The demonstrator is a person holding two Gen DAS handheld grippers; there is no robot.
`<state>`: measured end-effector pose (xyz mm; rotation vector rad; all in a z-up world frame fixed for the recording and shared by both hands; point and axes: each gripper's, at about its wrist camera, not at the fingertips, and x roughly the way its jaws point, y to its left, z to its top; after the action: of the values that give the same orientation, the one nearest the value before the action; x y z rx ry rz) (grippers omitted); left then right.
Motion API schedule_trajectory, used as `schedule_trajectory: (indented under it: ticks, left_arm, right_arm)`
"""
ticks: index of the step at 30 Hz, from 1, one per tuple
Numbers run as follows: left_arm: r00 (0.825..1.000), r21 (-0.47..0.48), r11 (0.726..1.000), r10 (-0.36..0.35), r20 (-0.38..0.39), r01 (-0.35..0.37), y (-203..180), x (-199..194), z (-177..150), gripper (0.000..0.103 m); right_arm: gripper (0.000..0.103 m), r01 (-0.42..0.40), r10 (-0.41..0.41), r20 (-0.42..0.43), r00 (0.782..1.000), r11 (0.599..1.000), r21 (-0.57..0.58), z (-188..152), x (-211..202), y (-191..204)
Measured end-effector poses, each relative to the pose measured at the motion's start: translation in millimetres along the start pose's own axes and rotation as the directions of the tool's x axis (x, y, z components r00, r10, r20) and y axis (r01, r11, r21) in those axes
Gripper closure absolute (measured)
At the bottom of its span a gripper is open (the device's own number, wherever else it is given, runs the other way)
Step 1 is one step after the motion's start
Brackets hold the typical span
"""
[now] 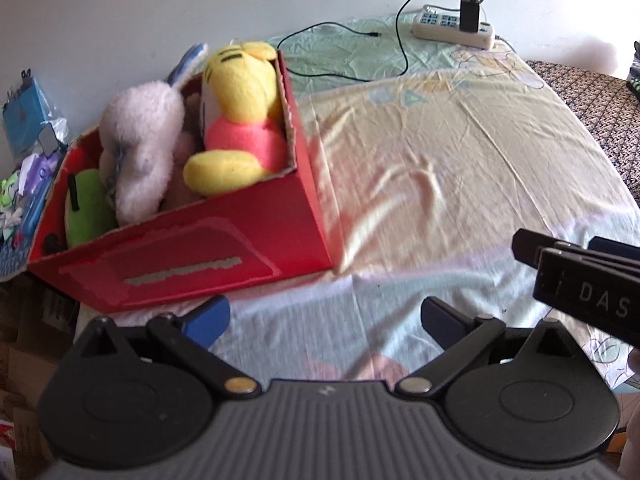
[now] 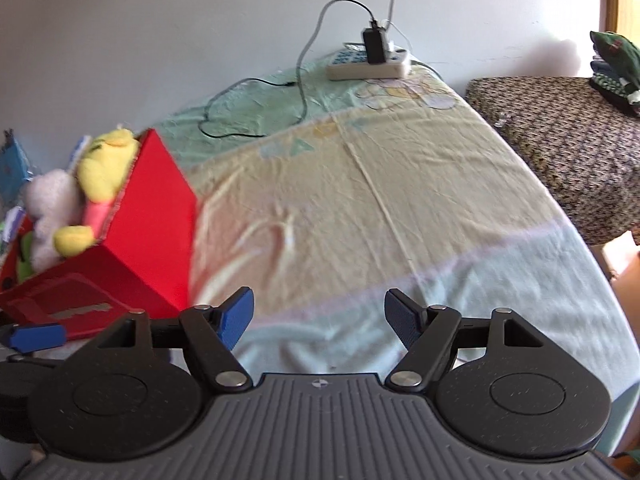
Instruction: Organize objects
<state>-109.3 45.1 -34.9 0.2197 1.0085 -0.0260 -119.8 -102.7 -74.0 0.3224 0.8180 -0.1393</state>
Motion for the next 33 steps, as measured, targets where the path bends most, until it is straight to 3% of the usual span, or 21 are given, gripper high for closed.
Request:
schedule_trajectory:
  ticks: [11,33]
  left_arm:
    - [1.000,-0.050,0.999,0.000,-0.029,-0.002,5.9,7.9,6.5,0.002]
    - [0.999,-0.048,0.999,-0.016,-0.030,0.015,37.1,19.5,20.8,0.003]
  right_arm:
    - [0.024,0.084,-0.084,-0.034,0.996,0.996,0.011,4.7,9.8,-2.0]
    - [0.024,0.082,-0.083,-0.013,0.996,0.996,-0.022,21.0,18.2,38.7]
